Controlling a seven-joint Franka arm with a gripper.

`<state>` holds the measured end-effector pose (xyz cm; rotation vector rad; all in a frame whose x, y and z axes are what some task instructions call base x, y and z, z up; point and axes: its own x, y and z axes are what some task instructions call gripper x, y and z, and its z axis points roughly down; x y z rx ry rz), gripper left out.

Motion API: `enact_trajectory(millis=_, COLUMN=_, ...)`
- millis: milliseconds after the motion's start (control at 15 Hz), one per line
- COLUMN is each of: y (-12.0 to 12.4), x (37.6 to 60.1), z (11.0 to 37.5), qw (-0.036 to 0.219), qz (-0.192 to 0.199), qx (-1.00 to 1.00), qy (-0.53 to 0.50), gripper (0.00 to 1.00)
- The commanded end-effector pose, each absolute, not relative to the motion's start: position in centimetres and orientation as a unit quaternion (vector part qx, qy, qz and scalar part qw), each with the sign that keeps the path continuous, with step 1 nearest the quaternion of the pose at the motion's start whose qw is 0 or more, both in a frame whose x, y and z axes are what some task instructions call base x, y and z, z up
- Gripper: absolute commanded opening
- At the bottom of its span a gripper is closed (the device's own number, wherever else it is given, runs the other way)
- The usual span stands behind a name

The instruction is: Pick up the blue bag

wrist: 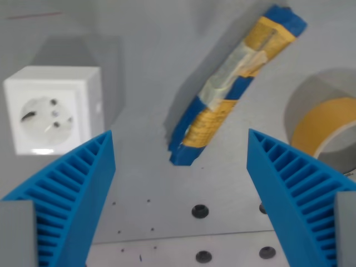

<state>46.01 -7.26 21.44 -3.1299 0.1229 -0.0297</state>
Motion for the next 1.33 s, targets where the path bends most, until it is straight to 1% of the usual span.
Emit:
enact_trajectory(millis=67, y=-8.6, x=45.7, z=19.9, qw=0.021, qz=-0.057, qx=-0.986, qy=0.157, gripper=1.0)
enact_trajectory(millis=267, y=-9.5, x=46.2, z=18.4, qw=0.021, qz=-0.062, qx=-0.983, qy=0.17, gripper=1.0)
enact_trajectory(millis=467, y=-10.2, x=46.8, z=17.2, qw=0.024, qz=-0.055, qx=-0.983, qy=0.175, gripper=1.0)
enact_trajectory(millis=867, y=-11.4, x=47.0, z=17.2, qw=0.031, qz=-0.043, qx=-0.984, qy=0.169, gripper=1.0)
enact_trajectory(millis=1333, y=-10.9, x=47.2, z=16.3, qw=0.028, qz=-0.043, qx=-0.987, qy=0.152, gripper=1.0)
